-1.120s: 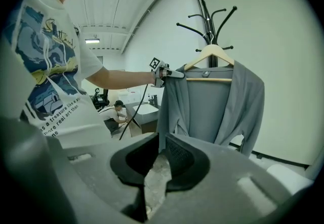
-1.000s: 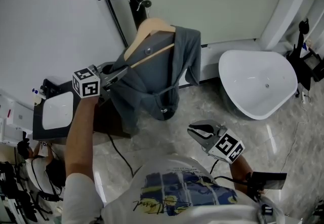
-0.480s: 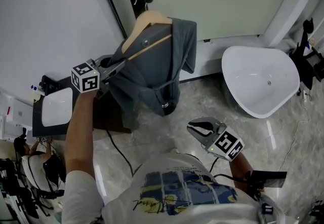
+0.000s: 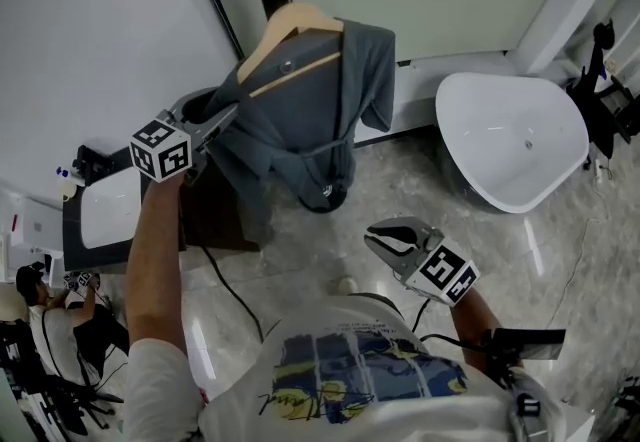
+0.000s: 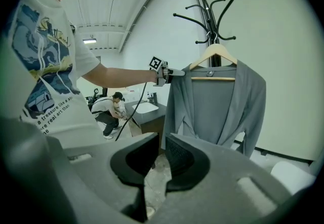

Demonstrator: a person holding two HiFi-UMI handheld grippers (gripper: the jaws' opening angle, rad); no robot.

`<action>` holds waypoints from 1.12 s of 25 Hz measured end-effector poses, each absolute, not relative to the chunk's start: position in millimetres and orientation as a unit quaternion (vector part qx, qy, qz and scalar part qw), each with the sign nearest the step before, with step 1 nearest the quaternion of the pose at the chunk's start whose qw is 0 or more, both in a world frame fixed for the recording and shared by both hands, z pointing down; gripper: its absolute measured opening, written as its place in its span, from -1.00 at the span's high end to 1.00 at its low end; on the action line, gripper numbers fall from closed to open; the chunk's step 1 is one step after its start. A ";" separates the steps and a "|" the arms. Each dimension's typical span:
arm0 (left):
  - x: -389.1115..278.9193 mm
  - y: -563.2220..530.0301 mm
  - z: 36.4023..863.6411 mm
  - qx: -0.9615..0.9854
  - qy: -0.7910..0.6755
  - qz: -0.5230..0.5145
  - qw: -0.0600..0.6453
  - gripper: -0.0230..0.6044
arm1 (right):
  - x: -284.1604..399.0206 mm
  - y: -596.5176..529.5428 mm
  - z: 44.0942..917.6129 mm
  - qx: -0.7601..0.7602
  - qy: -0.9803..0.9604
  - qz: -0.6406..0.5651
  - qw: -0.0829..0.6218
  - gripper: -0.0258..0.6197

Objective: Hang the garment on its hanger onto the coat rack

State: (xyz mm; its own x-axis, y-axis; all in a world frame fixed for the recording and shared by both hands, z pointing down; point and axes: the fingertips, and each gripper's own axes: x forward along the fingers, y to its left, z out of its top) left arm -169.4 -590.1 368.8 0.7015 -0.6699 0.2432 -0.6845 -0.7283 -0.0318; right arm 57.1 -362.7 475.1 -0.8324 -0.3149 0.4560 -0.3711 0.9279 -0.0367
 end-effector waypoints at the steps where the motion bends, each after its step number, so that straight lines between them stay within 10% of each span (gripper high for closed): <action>1: -175.2 -587.5 368.5 0.918 -0.376 0.122 0.026 0.30 | 54.9 -360.2 475.5 0.182 -0.955 0.063 0.228 0.79; 12: -218.3 -492.1 359.2 0.883 -0.451 0.129 -0.032 0.27 | 23.9 -305.2 472.0 0.227 -0.945 0.062 0.227 0.80; 28: -133.7 -212.1 398.5 0.953 -0.294 0.072 0.034 0.92 | -32.4 -162.8 472.1 0.274 -0.932 0.061 0.227 0.92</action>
State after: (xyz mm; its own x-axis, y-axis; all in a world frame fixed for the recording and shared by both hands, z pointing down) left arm -133.7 -212.1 398.5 0.8169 -0.5549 0.1570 -0.5646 -0.8251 0.0217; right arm -32.4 -162.8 472.1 -0.7466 -0.4838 0.4567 -0.5394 0.8420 0.0101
